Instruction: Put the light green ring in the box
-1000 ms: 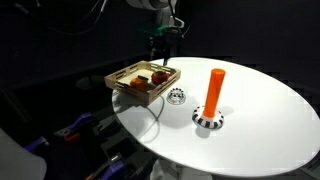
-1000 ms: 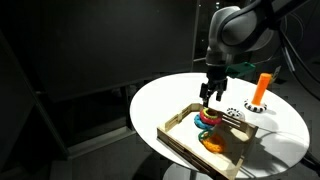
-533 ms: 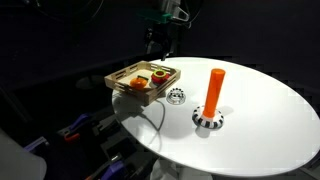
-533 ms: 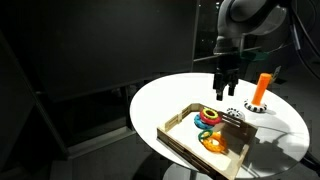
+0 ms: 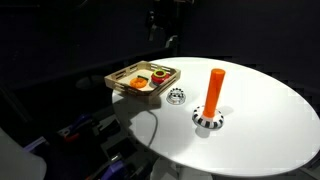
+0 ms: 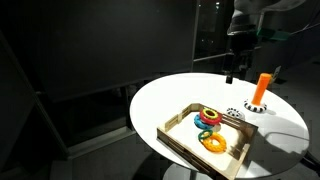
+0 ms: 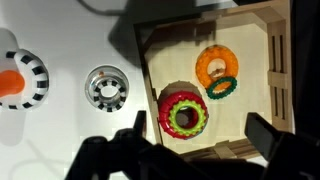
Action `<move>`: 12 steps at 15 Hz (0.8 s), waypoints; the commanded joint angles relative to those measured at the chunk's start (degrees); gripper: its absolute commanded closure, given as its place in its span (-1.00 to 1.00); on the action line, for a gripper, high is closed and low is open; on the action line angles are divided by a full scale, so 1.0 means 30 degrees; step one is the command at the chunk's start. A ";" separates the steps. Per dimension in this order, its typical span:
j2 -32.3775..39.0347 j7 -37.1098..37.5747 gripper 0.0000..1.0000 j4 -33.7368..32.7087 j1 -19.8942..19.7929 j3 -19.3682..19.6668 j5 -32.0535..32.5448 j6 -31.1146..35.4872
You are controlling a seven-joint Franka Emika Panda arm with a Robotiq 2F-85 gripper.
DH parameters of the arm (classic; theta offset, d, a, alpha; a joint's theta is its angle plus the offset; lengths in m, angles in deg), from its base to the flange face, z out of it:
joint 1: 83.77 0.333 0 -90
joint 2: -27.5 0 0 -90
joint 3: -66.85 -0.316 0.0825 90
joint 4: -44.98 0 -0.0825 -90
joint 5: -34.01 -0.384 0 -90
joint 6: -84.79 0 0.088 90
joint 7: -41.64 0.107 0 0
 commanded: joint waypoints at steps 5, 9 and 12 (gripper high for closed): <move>-0.3287 0.2328 -1.00 0.1952 -0.0158 0.0275 0.1110 0.0631; -0.4004 0.3196 -1.00 0.2071 -0.0241 0.0331 0.1779 0.0486; -0.4094 0.3186 -1.00 0.2043 -0.0297 0.0359 0.1739 0.0425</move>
